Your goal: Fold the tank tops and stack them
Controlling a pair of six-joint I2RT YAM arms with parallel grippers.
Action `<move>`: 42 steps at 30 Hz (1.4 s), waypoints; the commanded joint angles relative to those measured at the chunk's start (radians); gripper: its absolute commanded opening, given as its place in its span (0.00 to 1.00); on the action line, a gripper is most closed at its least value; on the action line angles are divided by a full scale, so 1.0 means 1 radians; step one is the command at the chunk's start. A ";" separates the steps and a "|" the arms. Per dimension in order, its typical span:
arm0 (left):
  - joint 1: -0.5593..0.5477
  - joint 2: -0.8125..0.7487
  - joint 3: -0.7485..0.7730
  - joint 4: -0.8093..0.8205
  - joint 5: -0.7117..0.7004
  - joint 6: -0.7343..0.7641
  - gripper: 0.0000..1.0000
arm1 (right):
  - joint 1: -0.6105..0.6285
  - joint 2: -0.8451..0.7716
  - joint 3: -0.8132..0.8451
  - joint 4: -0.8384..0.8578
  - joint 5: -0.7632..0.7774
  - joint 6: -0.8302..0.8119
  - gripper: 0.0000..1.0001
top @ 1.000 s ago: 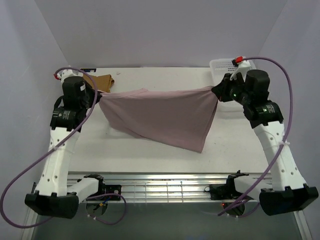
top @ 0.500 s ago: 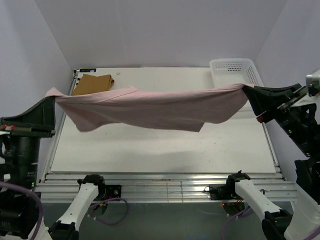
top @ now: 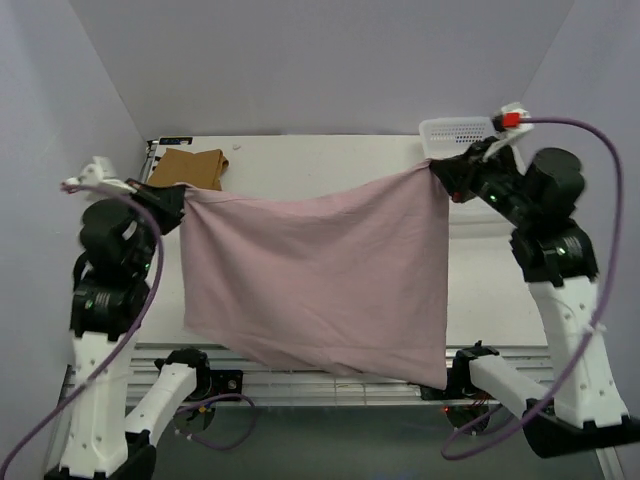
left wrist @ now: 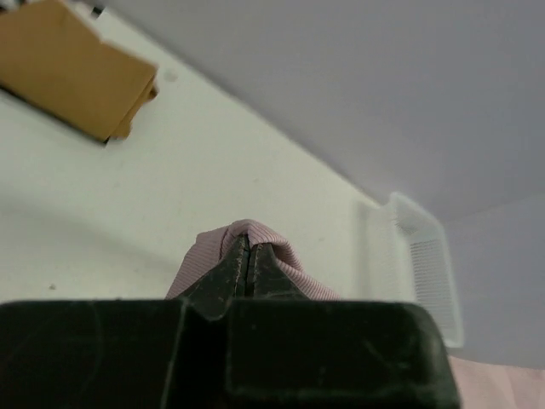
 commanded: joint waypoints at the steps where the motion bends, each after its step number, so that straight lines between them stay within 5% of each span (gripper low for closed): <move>1: 0.004 0.140 -0.202 0.071 -0.087 -0.060 0.00 | 0.001 0.182 -0.156 0.224 0.033 -0.022 0.08; 3: 0.008 0.284 -0.328 0.160 -0.107 -0.067 0.08 | 0.001 0.359 -0.189 0.284 0.036 -0.056 0.08; 4: 0.010 0.347 -0.347 0.199 -0.090 -0.035 0.26 | 0.000 0.434 -0.177 0.319 0.044 -0.059 0.08; 5: 0.013 0.491 -0.338 0.235 -0.078 -0.027 0.54 | 0.000 0.509 -0.143 0.310 0.044 -0.061 0.08; 6: 0.019 0.571 -0.301 0.234 -0.070 -0.016 0.97 | 0.001 0.661 -0.029 0.284 0.039 -0.079 0.13; 8: 0.024 0.724 -0.126 0.176 -0.087 0.024 0.98 | 0.003 0.790 0.114 0.179 0.059 -0.082 0.24; 11: 0.027 0.923 0.047 0.084 -0.093 0.065 0.98 | 0.013 0.924 0.331 0.064 0.117 -0.089 0.62; 14: 0.025 0.929 0.107 0.078 -0.059 0.076 0.98 | 0.035 0.892 0.322 0.059 0.165 -0.081 0.73; 16: 0.024 0.865 0.055 0.084 -0.044 0.073 0.98 | 0.055 0.807 0.258 0.071 0.185 -0.070 0.94; 30: -0.024 0.435 -0.503 0.128 0.201 -0.038 0.98 | 0.188 0.267 -0.561 0.144 0.148 0.092 0.90; 42: -0.031 0.547 -0.674 0.139 0.146 -0.108 0.98 | 0.191 0.390 -0.750 0.247 0.122 0.163 0.90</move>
